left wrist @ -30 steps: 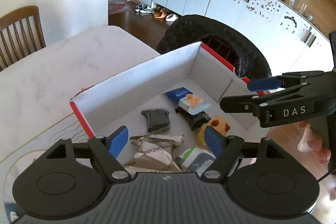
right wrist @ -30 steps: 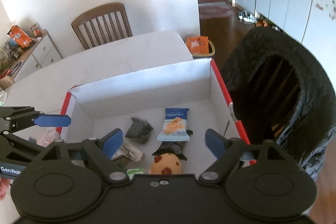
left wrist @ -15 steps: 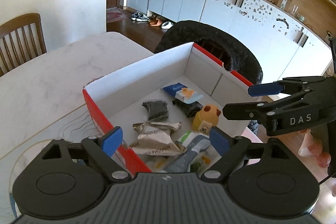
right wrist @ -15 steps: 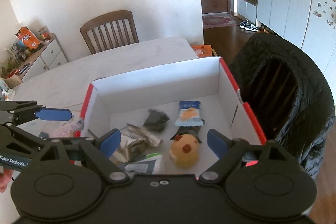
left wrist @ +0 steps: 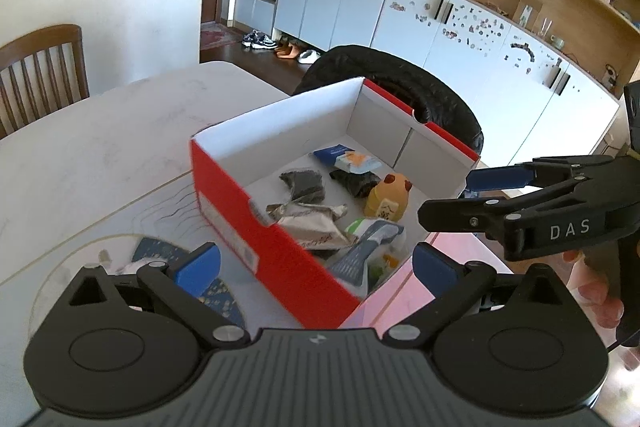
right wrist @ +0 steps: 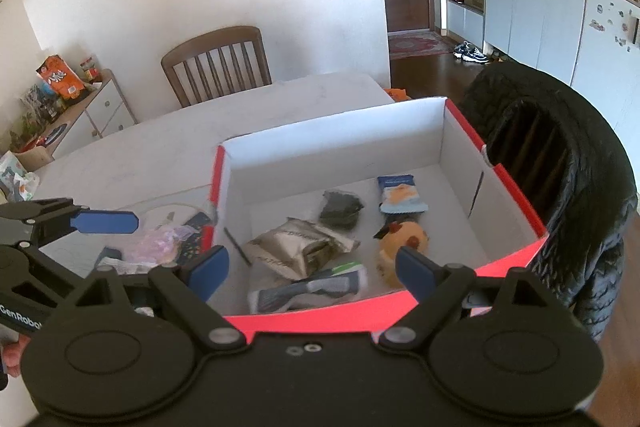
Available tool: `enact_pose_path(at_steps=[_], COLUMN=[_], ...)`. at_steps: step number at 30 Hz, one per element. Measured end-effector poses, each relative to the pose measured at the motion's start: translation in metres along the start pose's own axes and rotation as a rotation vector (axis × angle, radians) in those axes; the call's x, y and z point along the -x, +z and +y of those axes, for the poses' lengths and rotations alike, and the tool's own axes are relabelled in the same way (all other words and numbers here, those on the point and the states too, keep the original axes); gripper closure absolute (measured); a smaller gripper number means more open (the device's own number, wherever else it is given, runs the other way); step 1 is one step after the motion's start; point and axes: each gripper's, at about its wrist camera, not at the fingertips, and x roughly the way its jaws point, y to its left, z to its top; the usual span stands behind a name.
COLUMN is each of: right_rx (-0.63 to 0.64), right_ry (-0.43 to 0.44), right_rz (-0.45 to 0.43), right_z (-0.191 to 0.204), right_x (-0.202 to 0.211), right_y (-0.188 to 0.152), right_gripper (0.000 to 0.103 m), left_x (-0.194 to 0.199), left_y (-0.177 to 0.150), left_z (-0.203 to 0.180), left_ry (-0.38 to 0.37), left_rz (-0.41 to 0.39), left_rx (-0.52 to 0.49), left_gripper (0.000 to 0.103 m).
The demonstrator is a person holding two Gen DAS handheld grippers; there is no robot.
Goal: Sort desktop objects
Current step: 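Withdraw both grippers from the box back over the table, then grasp the white-green TSAO carton with the left gripper while the right gripper grasps the white USB cable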
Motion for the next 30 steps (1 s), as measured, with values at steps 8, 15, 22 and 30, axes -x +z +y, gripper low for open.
enact_pose_path(at_steps=[8,15,22,30], right_rx=[0.035,0.072,0.086,0.13], right_ry=[0.012,0.031,0.052,0.075], right_rz=[-0.019,-0.021,-0.009,0.024], right_z=[0.041,0.08,0.111,0.147], right_x=[0.009,0.012,0.007,-0.009], right_y=[-0.012,-0.021,-0.029,-0.04], right_gripper=[0.012,0.012,0.012,0.012], left_x=[0.038,0.066,0.083,0.091], left_y=[-0.018,-0.033,-0.051,-0.081], left_z=[0.035,0.063,0.09,0.12], left_ry=[-0.004,-0.001,0.026,0.012], left_rz=[-0.018,-0.024,-0.022,0.013], left_rx=[0.041,0.048,0.061,0.076], left_gripper=[0.0,0.0,0.0,0.0])
